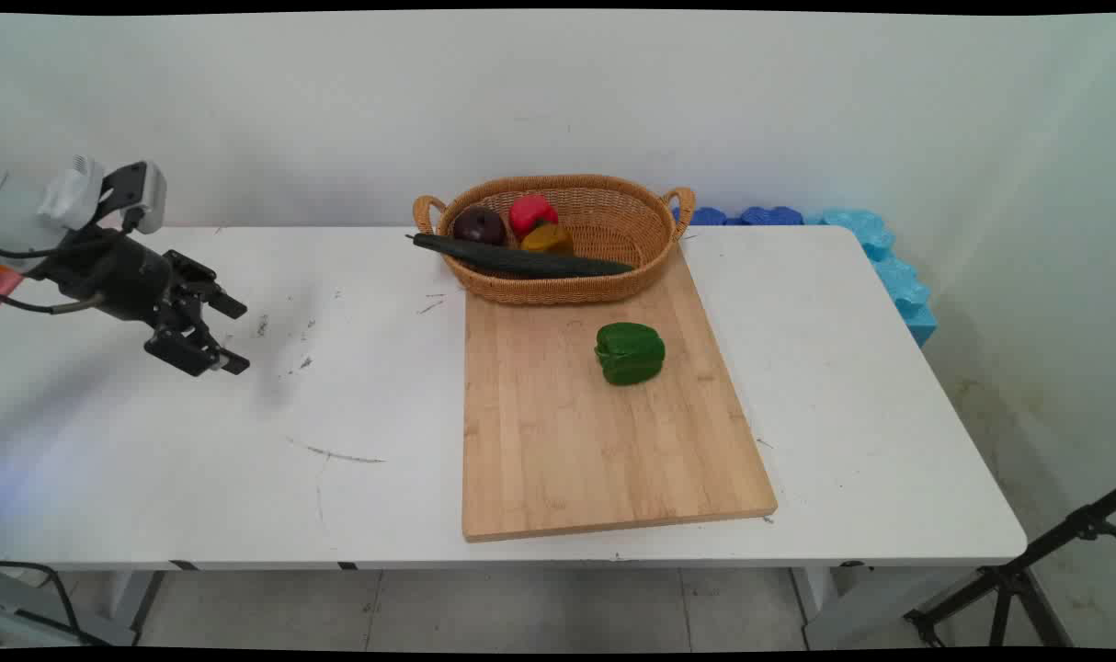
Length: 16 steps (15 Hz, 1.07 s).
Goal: Pick up the potato from the vegetable basket
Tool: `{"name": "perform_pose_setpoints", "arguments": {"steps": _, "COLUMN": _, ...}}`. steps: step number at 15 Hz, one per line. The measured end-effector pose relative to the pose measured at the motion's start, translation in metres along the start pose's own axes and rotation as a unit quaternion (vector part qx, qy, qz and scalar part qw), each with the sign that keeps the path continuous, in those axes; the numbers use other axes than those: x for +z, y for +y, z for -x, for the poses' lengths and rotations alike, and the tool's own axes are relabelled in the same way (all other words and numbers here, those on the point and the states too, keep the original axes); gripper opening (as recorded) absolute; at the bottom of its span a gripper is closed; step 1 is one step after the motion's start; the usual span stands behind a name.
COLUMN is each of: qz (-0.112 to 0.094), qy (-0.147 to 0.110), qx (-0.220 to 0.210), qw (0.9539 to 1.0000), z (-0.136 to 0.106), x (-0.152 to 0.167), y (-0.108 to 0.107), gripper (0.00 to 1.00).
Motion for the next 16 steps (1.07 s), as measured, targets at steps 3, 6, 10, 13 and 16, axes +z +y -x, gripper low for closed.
{"name": "perform_pose_setpoints", "arguments": {"steps": 3, "qz": -0.004, "qy": 0.001, "qx": -0.004, "qw": 1.0, "z": -0.006, "x": 0.0, "y": -0.003, "gripper": 1.0}}
{"name": "perform_pose_setpoints", "arguments": {"steps": 6, "qz": -0.009, "qy": 0.004, "qx": -0.011, "qw": 0.9999, "z": -0.022, "x": 0.003, "y": -0.005, "gripper": 1.0}}
{"name": "perform_pose_setpoints", "arguments": {"steps": 10, "qz": -0.018, "qy": 0.011, "qx": -0.02, "qw": 0.9996, "z": -0.055, "x": 0.013, "y": -0.008, "gripper": 1.0}}
{"name": "perform_pose_setpoints", "arguments": {"steps": 13, "qz": -0.028, "qy": 0.02, "qx": -0.024, "qw": 0.9991, "z": -0.09, "x": 0.027, "y": -0.011, "gripper": 1.0}}
{"name": "perform_pose_setpoints", "arguments": {"steps": 16, "qz": -0.038, "qy": 0.033, "qx": -0.027, "qw": 0.9983, "z": -0.13, "x": 0.045, "y": -0.014, "gripper": 1.0}}
